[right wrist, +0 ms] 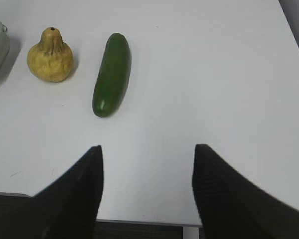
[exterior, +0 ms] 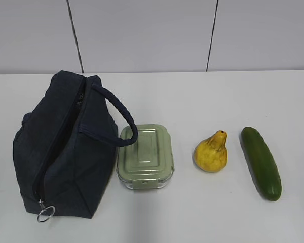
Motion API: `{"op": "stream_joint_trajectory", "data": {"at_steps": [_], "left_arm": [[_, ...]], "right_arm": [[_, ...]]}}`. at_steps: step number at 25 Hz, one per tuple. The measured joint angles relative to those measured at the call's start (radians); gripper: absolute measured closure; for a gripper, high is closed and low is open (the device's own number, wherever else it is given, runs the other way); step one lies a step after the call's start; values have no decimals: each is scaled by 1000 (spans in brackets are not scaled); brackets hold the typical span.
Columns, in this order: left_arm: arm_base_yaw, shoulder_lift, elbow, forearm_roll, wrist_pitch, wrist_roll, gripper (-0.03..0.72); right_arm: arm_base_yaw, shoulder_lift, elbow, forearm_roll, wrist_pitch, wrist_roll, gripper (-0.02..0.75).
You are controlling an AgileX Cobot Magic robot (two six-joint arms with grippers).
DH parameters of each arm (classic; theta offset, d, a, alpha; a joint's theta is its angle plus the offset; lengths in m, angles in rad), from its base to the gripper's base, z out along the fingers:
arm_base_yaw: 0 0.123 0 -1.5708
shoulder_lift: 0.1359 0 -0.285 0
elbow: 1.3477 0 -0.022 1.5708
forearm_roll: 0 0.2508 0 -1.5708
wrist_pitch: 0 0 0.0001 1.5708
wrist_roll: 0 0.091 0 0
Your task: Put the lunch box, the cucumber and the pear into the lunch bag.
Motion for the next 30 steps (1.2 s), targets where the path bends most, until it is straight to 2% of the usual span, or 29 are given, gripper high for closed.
{"op": "stream_joint_trajectory", "data": {"at_steps": [30], "left_arm": [[0, 0, 0, 0, 0, 0, 446]], "right_arm": [[0, 0, 0, 0, 0, 0, 295]]}}
